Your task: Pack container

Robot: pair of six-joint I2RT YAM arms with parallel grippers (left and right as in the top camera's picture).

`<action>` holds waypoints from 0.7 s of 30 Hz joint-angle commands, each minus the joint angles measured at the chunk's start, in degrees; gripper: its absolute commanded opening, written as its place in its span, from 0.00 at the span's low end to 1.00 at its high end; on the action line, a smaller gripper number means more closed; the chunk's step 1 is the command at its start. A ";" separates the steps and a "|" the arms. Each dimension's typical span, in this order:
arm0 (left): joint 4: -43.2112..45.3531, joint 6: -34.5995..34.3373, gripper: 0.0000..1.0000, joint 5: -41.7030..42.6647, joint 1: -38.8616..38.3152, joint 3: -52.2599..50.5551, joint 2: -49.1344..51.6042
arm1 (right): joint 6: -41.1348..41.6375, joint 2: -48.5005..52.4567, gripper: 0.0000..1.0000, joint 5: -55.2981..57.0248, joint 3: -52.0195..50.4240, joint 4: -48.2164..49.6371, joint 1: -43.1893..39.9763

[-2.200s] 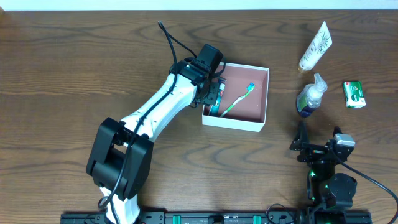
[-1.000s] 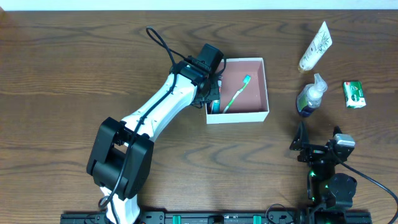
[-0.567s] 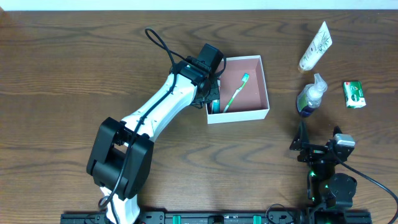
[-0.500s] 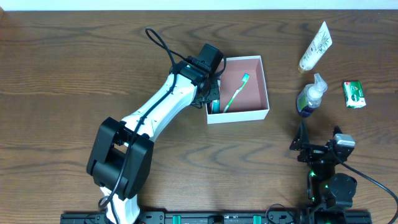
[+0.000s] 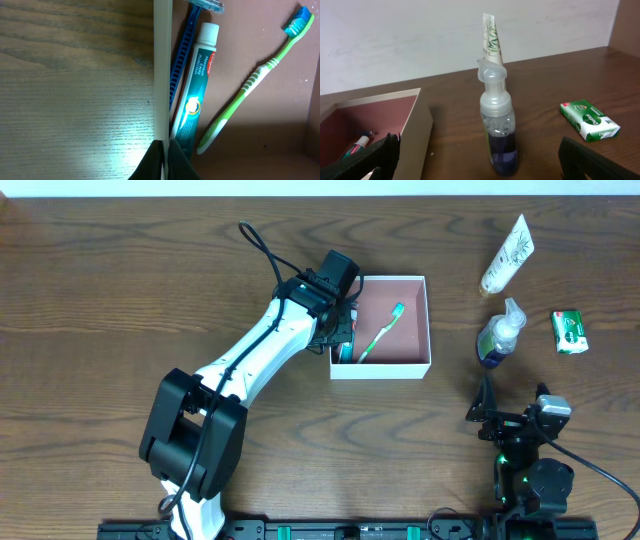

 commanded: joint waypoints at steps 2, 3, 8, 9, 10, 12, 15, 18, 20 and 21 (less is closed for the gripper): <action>-0.44 0.74 0.15 -0.68 0.04 -0.13 1.16 | -0.83 -0.26 0.99 -0.20 -0.20 -0.11 -0.57; -0.44 0.74 0.16 -0.70 0.04 -0.13 1.16 | -0.83 -0.26 0.99 -0.22 -0.20 -0.11 -0.57; -0.42 0.74 0.17 -0.68 0.04 -0.11 1.14 | -0.83 -0.26 0.99 -0.22 -0.20 -0.11 -0.57; -0.35 0.74 0.17 -0.68 0.04 -0.09 1.14 | -0.83 -0.26 0.99 -0.22 -0.20 -0.11 -0.57; -0.28 0.74 0.17 -0.68 0.09 0.02 1.09 | -0.83 -0.26 0.99 -0.22 -0.20 -0.11 -0.57; -0.33 0.74 0.22 -0.68 0.11 0.59 0.74 | -0.83 -0.26 0.99 -0.22 -0.20 -0.11 -0.57; -0.48 0.83 0.22 -0.68 0.22 2.19 -1.11 | -0.83 -0.26 0.99 -0.22 -0.20 -0.11 -0.57; -0.72 1.92 0.31 -0.68 0.57 3.67 -4.90 | -0.83 -0.26 0.99 -0.22 -0.20 -0.11 -0.57; -0.94 2.67 0.37 -0.68 1.07 4.04 -8.50 | -0.83 -0.26 0.99 -0.22 -0.20 -0.11 -0.57; -1.14 2.75 0.40 -0.70 1.33 4.04 -10.27 | -0.83 -0.26 0.99 -0.22 -0.20 -0.11 -0.57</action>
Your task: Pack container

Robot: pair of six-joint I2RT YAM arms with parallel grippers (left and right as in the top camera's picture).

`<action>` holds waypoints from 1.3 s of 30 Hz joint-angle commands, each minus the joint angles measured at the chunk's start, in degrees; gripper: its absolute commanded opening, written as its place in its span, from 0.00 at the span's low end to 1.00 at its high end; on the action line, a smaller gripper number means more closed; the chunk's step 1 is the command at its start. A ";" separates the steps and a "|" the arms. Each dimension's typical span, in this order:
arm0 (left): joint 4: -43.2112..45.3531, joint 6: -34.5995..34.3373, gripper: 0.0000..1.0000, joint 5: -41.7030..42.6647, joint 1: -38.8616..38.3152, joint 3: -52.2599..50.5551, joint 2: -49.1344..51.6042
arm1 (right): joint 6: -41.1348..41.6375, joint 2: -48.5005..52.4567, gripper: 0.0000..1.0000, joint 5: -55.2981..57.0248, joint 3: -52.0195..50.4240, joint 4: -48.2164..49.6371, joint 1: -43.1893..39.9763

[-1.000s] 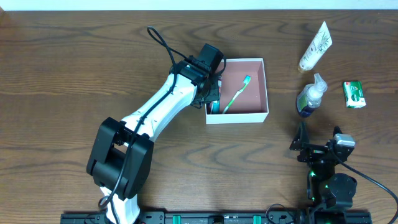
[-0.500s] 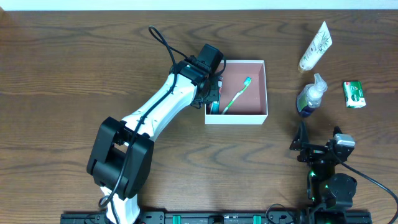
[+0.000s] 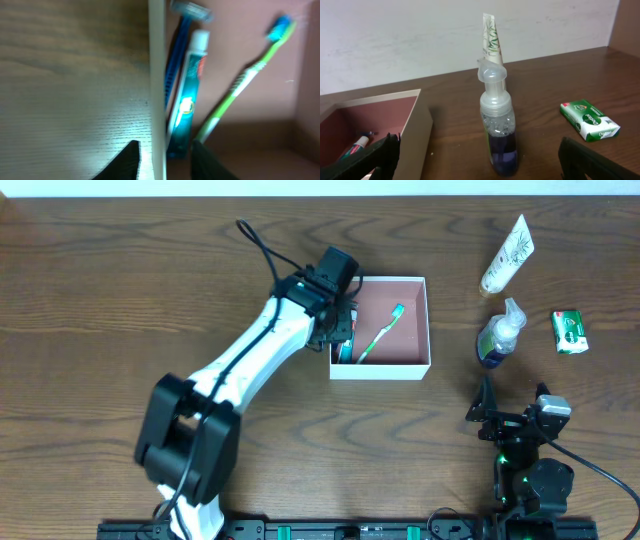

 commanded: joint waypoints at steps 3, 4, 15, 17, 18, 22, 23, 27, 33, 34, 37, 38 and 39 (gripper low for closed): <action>-1.70 1.44 0.49 -0.68 2.58 2.93 -13.81 | -0.83 -0.26 0.99 -0.22 -0.20 -0.11 -0.57; -2.45 1.75 0.51 -0.68 3.21 2.93 -15.80 | -0.83 -0.26 0.99 -0.22 -0.20 -0.13 -0.57; -22.10 4.39 0.64 -8.02 15.17 2.78 -31.76 | -0.83 -0.26 0.99 -0.22 -0.20 -0.11 -0.57; -24.20 4.42 0.64 -8.04 17.11 2.36 -34.23 | -0.83 -0.26 0.99 -0.22 -0.20 -0.13 -0.57; -24.90 4.44 0.64 -8.04 17.99 1.95 -35.74 | -0.83 -0.26 0.99 -0.22 -0.20 -0.11 -0.57; -25.22 4.42 0.64 -8.15 19.87 -1.03 -42.88 | -0.83 -0.26 0.99 -0.22 -0.20 -0.11 -0.57; -24.94 4.39 0.64 -8.55 19.93 -2.19 -45.24 | -0.83 -0.26 0.99 -0.22 -0.20 -0.11 -0.57; -22.64 4.13 0.64 -10.05 19.93 -8.33 -55.63 | -0.83 -0.26 0.99 -0.22 -0.20 -0.11 -0.57; -18.40 3.98 0.64 -12.79 19.93 -18.78 -72.11 | -0.83 -0.26 0.99 -0.22 -0.20 -0.11 -0.57; -18.25 3.96 0.64 -12.76 19.93 -20.09 -74.05 | -0.83 -0.26 0.99 -0.22 -0.20 -0.11 -0.57; -18.25 3.72 0.64 -12.79 19.93 -25.00 -80.04 | -0.83 -0.26 0.99 -0.22 -0.20 -0.11 -0.57; -18.08 3.69 0.65 -12.76 19.93 -26.88 -82.01 | -0.83 -0.26 0.99 -0.22 -0.20 -0.11 -0.57; -17.92 3.69 0.69 -12.76 19.93 -28.41 -83.54 | -0.83 -0.26 0.99 -0.22 -0.20 -0.11 -0.57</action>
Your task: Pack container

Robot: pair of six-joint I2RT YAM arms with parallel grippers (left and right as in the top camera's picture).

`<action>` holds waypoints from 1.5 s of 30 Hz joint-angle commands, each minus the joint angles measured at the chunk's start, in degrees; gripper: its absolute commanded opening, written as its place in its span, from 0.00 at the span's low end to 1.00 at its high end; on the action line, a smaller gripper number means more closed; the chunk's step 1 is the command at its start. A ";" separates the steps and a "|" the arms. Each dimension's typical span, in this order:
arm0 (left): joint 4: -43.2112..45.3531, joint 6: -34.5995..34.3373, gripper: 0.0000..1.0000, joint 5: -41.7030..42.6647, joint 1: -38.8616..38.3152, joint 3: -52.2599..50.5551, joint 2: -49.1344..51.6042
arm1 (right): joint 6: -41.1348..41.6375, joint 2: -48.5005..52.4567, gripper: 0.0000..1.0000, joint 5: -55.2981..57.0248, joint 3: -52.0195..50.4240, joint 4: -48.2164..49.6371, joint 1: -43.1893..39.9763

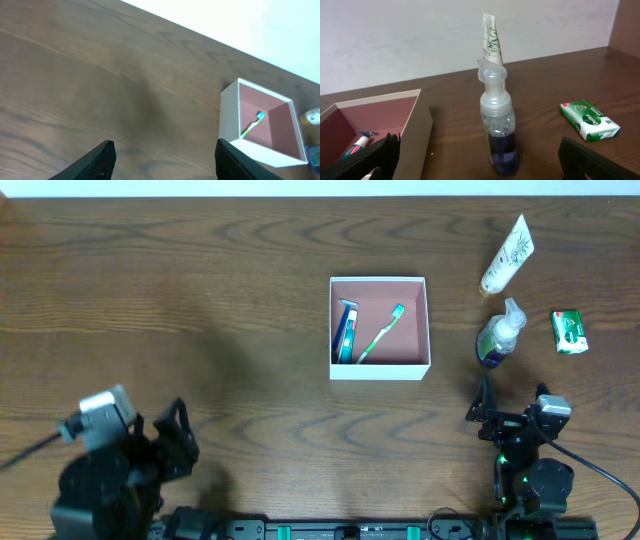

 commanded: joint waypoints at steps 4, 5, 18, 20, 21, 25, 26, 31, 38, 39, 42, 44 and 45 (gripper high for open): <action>1.60 0.33 0.98 -1.14 0.24 -9.03 -8.22 | -0.81 -0.24 0.99 -0.22 -0.20 -0.13 -0.57; 1.84 0.31 0.98 -1.14 0.24 -9.77 -8.72 | -0.81 -0.24 0.99 -0.22 -0.20 -0.13 -0.57; 1.46 0.37 0.98 -1.11 0.24 -10.88 -8.63 | 17.14 -0.24 0.99 -7.58 -0.20 0.31 -0.50; 1.51 0.35 0.98 -1.11 0.24 -10.88 -8.63 | 21.73 -0.24 0.99 -11.34 -0.20 1.66 -0.50; 1.53 0.35 0.98 -1.11 0.24 -10.88 -8.63 | 21.38 -0.24 0.99 -13.92 -0.20 2.62 -0.50; 1.49 0.37 0.98 -1.11 0.24 -10.88 -8.63 | 14.49 -0.24 0.99 -22.93 -0.17 8.39 -0.50; 1.49 0.37 0.98 -1.11 0.24 -10.88 -8.63 | 11.82 -0.24 0.99 -24.65 0.00 10.40 -0.50; 1.49 0.37 0.98 -1.11 0.24 -10.88 -8.63 | 0.26 -0.24 0.99 -25.53 4.74 14.21 -0.50; 1.49 0.37 0.98 -1.11 0.24 -10.88 -8.63 | -7.19 4.74 0.99 -16.65 21.53 0.31 -0.52; 1.49 0.37 0.98 -1.11 0.24 -10.88 -8.63 | -9.09 7.45 0.99 -16.55 25.00 -1.90 -0.52; 1.49 0.37 0.98 -1.11 0.24 -10.88 -8.63 | -11.10 16.72 0.99 -12.39 35.15 -9.33 -0.55; 1.49 0.37 0.98 -1.11 0.22 -10.88 -8.63 | -12.94 24.44 0.99 -9.81 42.84 -16.04 -0.59; 1.49 0.37 0.98 -1.11 0.24 -10.88 -8.63 | -13.79 28.87 0.99 -9.09 46.97 -19.80 -0.59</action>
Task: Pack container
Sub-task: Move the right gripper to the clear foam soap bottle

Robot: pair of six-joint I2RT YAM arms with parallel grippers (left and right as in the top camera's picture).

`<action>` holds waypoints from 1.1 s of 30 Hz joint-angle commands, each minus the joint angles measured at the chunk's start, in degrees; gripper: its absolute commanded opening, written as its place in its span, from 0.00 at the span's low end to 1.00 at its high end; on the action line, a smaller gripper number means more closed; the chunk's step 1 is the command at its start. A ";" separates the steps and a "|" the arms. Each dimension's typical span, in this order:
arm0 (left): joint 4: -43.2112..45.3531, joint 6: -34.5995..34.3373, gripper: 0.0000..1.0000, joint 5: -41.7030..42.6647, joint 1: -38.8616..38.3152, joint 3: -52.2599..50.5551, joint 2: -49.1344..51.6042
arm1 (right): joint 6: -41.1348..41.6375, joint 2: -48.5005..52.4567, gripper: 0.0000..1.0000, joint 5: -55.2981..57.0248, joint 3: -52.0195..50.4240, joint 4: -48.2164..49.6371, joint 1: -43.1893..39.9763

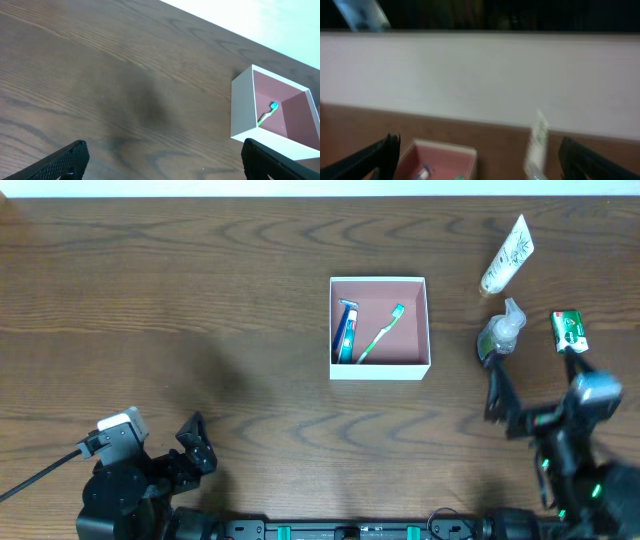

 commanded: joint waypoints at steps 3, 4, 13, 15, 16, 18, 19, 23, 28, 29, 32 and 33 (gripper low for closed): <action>0.11 0.57 0.98 -0.94 0.24 -0.20 -0.20 | -8.20 21.92 0.99 5.20 20.00 -16.76 -0.63; 0.11 0.57 0.98 -0.94 0.24 -0.20 -0.20 | -9.84 26.77 0.99 5.20 24.48 -21.57 -0.63; 0.11 0.57 0.98 -0.94 0.24 -0.20 -0.20 | -15.67 60.15 0.99 8.20 52.74 -50.38 -0.61; 0.11 0.57 0.98 -0.94 0.24 -0.20 -0.20 | -15.67 63.87 0.99 11.87 53.86 -51.80 -0.61; 0.11 0.57 0.98 -0.94 0.24 -0.20 -0.20 | -15.67 65.09 0.99 13.35 53.83 -51.95 -0.63; 0.11 0.57 0.98 -0.94 0.24 -0.20 -0.20 | -15.67 67.36 0.99 14.60 53.83 -52.17 -0.63; 0.11 0.57 0.98 -0.94 0.24 -0.20 -0.20 | -15.67 68.35 0.99 14.56 53.83 -52.17 -0.63; 0.11 0.57 0.98 -0.94 0.24 -0.20 -0.20 | -15.69 70.07 0.99 14.64 53.83 -51.74 -0.66; 0.11 0.57 0.98 -0.94 0.24 -0.20 -0.20 | -17.25 72.02 0.99 14.58 53.75 -48.52 -1.40; 0.11 0.57 0.98 -0.94 0.24 -0.20 -0.20 | -17.97 72.65 0.99 14.58 53.75 -48.00 -1.53; 0.11 0.57 0.98 -0.94 0.24 -0.20 -0.20 | -19.12 74.71 0.99 14.53 53.75 -47.69 -1.64; 0.11 0.57 0.98 -0.94 0.24 -0.20 -0.20 | -19.10 75.32 0.99 14.45 53.75 -47.71 -1.64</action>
